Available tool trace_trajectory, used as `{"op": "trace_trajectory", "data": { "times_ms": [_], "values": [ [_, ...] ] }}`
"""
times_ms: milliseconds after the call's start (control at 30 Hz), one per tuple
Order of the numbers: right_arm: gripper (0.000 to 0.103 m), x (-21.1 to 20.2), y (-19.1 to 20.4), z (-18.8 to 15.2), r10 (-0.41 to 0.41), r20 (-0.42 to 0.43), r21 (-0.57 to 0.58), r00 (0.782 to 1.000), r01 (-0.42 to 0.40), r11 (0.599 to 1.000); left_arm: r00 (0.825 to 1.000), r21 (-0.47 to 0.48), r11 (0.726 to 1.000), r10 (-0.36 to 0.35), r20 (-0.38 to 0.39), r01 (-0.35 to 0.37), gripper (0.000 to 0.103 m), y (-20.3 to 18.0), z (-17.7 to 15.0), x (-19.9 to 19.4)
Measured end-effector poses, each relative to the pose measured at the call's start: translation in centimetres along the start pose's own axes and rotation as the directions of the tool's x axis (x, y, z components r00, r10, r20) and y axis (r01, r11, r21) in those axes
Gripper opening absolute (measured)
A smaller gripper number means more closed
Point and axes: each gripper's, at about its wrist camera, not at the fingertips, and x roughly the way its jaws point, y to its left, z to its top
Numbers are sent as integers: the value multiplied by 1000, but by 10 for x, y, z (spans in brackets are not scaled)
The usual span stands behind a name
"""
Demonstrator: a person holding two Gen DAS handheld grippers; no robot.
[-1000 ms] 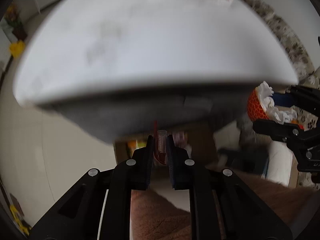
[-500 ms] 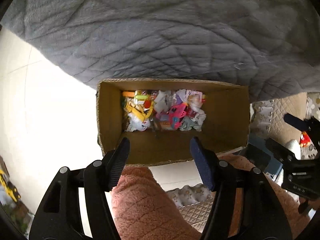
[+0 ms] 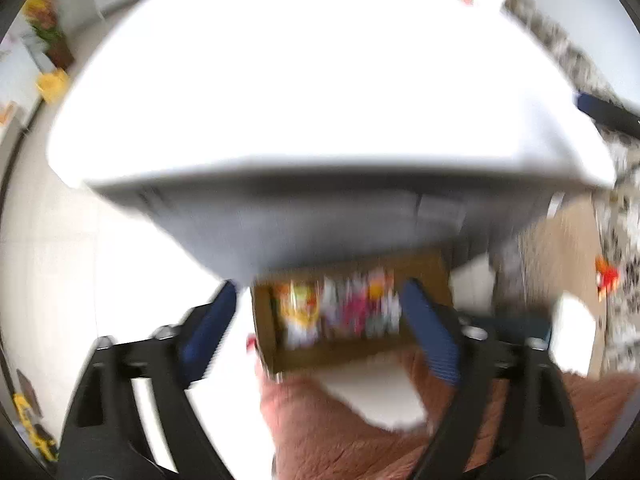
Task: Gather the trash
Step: 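Drop the orange cup and red stick into the cardboard box with both grippers, then grasp the gold figure with the right gripper while the left grasps a white tissue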
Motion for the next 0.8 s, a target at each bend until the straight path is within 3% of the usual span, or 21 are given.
{"op": "trace_trajectory", "data": {
  "times_ms": [133,200,267,367,400,433,467,500,533,567,600,800],
  "values": [
    [92,16,-32,84,0,132,130,991,-18,991,993,-20,1000,23,114,-21,87,-6,27,-28],
    [87,39,-49,129,-47,173,179,984,16,984,989,-46,999,19,144,-13,87,-6,35,-33],
    [83,67,-70,171,-77,146,241,986,40,970,987,-80,997,22,157,-9,87,-4,39,-35],
    [72,113,-102,214,-107,40,344,993,87,935,988,-115,993,21,154,-3,87,-2,36,-36],
    [64,126,-111,221,-119,8,366,993,108,924,988,-123,992,22,153,-3,87,-1,35,-36],
    [47,136,-120,227,-128,-27,383,991,129,915,989,-130,992,19,148,0,87,-1,33,-37],
    [44,146,-128,232,-121,-72,418,990,140,898,990,-132,991,22,142,-3,87,-1,29,-35],
    [25,149,-135,233,-71,-74,459,995,98,883,990,-131,991,27,137,-9,87,0,28,-34],
    [25,148,-138,232,-19,-68,489,998,50,871,991,-128,992,29,134,-12,87,2,26,-34],
    [23,145,-137,229,-20,-63,488,998,48,872,991,-125,992,31,132,-14,87,3,25,-34],
    [14,136,-134,226,-16,-47,472,999,36,881,990,-124,992,34,134,-17,87,4,24,-35],
    [14,88,-126,169,59,-38,421,998,-38,906,989,-121,993,33,144,-15,87,11,34,-34]
  ]
}}
